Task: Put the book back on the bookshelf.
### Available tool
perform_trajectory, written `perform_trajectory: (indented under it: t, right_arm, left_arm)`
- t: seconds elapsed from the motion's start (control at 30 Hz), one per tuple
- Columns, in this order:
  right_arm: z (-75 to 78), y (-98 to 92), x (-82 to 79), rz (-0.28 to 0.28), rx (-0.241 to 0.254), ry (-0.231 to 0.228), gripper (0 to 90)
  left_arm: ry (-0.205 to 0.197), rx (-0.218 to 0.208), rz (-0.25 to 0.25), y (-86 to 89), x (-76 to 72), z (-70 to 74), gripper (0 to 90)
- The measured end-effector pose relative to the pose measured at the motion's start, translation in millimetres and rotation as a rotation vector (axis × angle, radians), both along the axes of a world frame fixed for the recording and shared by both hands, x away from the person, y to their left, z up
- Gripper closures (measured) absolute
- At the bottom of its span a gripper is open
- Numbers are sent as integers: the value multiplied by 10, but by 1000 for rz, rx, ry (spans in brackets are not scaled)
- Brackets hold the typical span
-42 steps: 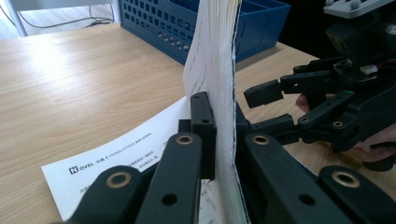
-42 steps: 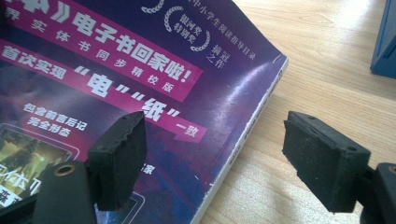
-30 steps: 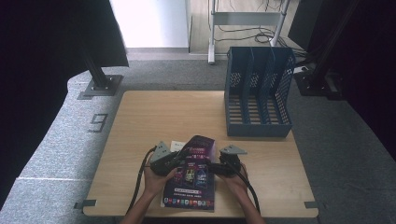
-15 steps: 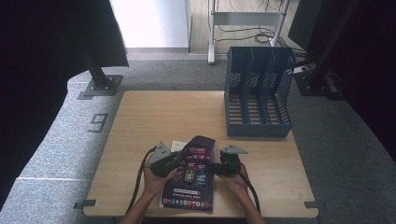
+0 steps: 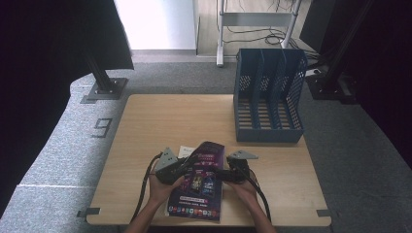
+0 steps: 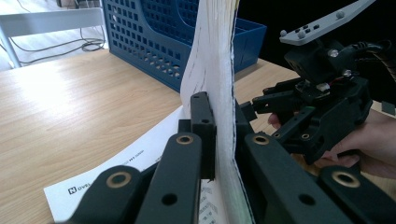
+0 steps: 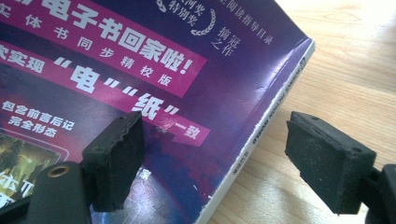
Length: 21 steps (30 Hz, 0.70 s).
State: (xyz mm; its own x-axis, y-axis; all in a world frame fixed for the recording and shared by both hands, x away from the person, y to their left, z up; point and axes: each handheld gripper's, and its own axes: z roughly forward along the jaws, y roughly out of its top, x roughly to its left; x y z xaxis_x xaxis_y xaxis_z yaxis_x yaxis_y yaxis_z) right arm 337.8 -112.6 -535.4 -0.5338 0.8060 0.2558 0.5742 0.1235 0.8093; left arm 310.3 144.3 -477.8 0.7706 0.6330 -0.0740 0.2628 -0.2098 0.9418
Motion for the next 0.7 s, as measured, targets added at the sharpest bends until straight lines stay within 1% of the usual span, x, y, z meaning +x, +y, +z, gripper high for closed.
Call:
perform_trajectory:
  t: [0.1,0.2,0.4,0.53,0.6,0.7]
  right_arm:
    - [-8,12,2,4,1,6,191]
    - [-25,32,9,25,10,23,184]
    - [-39,40,18,31,17,36,178]
    - [-57,35,37,34,28,58,144]
    - [-66,36,40,36,30,64,143]
    - [-80,51,43,52,32,76,143]
  left_arm:
    - [1,0,1,-4,2,-7,875]
    - [3,-1,2,-7,7,-16,875]
    - [8,-6,3,-1,13,-24,874]
    - [10,-11,3,10,18,-22,874]
    - [11,-10,3,10,19,-25,874]
    - [14,-9,2,8,25,-32,874]
